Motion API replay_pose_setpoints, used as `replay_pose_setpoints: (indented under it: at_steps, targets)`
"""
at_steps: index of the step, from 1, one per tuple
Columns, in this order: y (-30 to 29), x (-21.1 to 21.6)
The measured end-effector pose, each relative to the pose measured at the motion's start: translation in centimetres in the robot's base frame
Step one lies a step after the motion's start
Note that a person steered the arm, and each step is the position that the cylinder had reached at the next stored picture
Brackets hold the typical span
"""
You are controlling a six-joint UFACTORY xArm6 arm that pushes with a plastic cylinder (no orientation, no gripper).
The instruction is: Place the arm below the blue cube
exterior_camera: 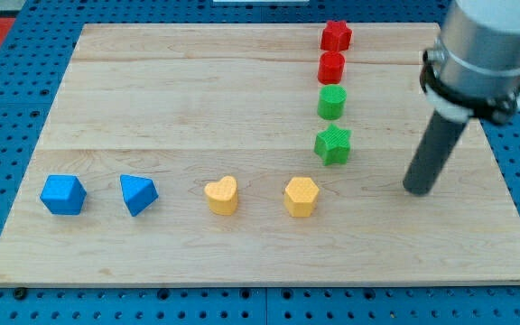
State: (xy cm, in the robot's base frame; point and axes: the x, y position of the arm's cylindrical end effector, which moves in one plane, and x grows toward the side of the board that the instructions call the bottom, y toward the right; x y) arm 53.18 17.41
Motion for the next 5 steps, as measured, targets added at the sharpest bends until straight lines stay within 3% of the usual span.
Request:
replay_pose_setpoints:
  at_steps: [1, 3, 5]
  targets:
    - [-5.5, 6.5]
    - [-21.3, 8.5]
    - [-21.6, 8.7]
